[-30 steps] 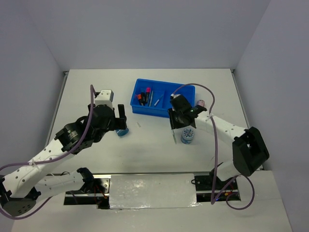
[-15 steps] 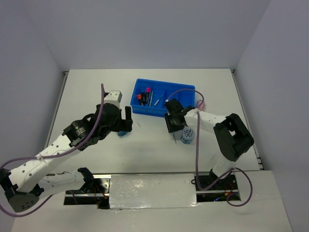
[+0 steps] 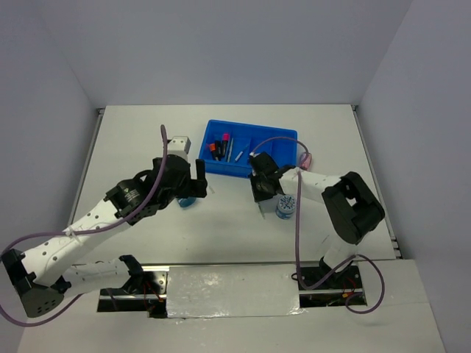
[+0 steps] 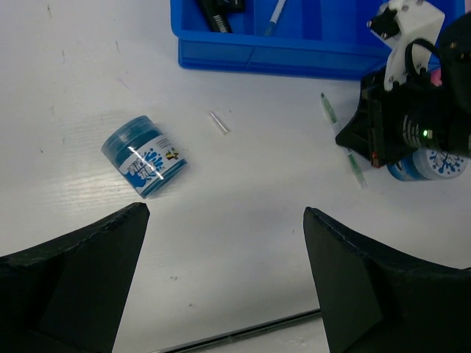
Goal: Sort the stationery into containers
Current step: Pick up the pen from the center of the board, then pick up the pen cap from the center of the board.
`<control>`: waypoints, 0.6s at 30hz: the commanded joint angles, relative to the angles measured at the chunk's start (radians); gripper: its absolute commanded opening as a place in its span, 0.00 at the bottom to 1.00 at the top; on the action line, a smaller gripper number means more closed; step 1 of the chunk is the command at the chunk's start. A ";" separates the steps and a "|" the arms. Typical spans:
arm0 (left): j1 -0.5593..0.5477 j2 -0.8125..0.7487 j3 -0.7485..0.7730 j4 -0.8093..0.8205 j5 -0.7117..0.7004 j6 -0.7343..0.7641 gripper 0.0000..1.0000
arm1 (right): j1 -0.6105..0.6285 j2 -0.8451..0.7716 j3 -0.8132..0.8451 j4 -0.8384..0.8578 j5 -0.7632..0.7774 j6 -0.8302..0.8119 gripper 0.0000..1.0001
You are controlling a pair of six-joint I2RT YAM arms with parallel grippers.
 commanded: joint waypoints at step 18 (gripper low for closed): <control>0.055 0.633 0.213 0.005 -0.160 -0.561 0.63 | 0.086 -0.802 -0.084 -0.328 0.213 0.184 0.00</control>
